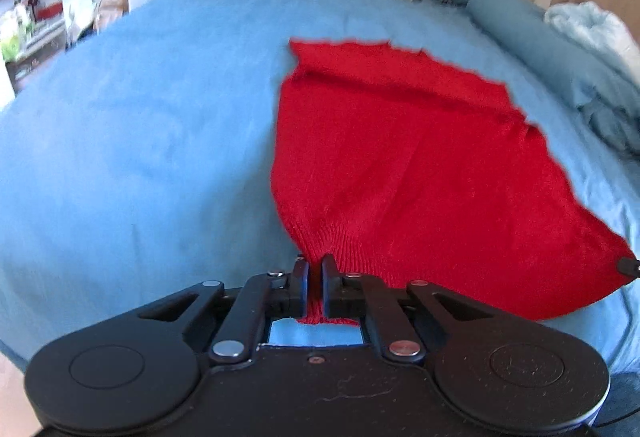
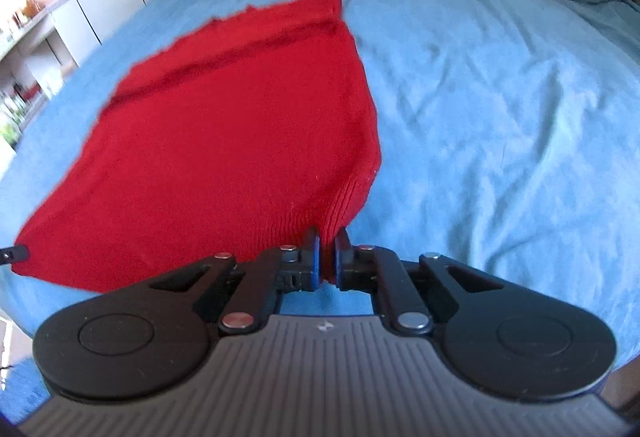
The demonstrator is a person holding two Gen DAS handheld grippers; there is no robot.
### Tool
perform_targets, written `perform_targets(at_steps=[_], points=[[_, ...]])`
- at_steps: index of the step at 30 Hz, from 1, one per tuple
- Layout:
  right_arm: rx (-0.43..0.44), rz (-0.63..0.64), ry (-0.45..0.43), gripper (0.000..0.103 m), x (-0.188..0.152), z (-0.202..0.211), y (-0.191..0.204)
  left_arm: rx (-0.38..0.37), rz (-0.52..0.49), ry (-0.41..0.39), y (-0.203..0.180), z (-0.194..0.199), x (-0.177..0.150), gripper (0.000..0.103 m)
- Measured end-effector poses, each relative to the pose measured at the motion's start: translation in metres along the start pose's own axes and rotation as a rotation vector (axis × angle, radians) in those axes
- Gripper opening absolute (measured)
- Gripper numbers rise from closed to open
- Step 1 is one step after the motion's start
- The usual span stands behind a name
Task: Fold small clothes
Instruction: 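Grasp the sweater hem with the left tool while the right tool grasps it too, then lift the ribbed hem with both tools and fold it over toward the collar, release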
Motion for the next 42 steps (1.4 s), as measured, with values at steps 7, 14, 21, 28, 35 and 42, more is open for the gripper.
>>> perform_targets(at_steps=[7, 14, 21, 28, 35, 42], points=[[0.099, -0.090, -0.147, 0.022, 0.088, 0.024, -0.012, -0.058, 0.023, -0.170, -0.029, 0.025, 0.089, 0.005], [0.131, -0.146, -0.236, 0.020, 0.213, -0.021, -0.015, -0.065, 0.129, -0.247, -0.058, -0.026, 0.212, 0.004], [0.056, -0.057, -0.223, 0.020, 0.313, -0.153, -0.018, 0.059, 0.079, -0.284, -0.085, -0.144, 0.291, 0.003], [-0.006, -0.058, -0.171, 0.020, 0.336, -0.291, -0.042, 0.145, 0.167, -0.205, -0.074, -0.259, 0.310, 0.002], [-0.024, -0.047, -0.129, 0.020, 0.370, -0.330, -0.050, 0.218, 0.064, -0.186, -0.089, -0.290, 0.346, 0.002], [-0.097, 0.060, -0.060, 0.067, 0.368, -0.351, -0.044, 0.228, 0.069, -0.154, -0.086, -0.315, 0.355, 0.022]])
Point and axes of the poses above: each gripper's, at about its wrist camera, not at the fingertips, and z roughly against the way its jaws point, y to its left, x to its top, the point moved 6 cm from there along -z, roughly the way its jaws point, and after that the axes turned 10 degrees about z, right-handed, at the moved point
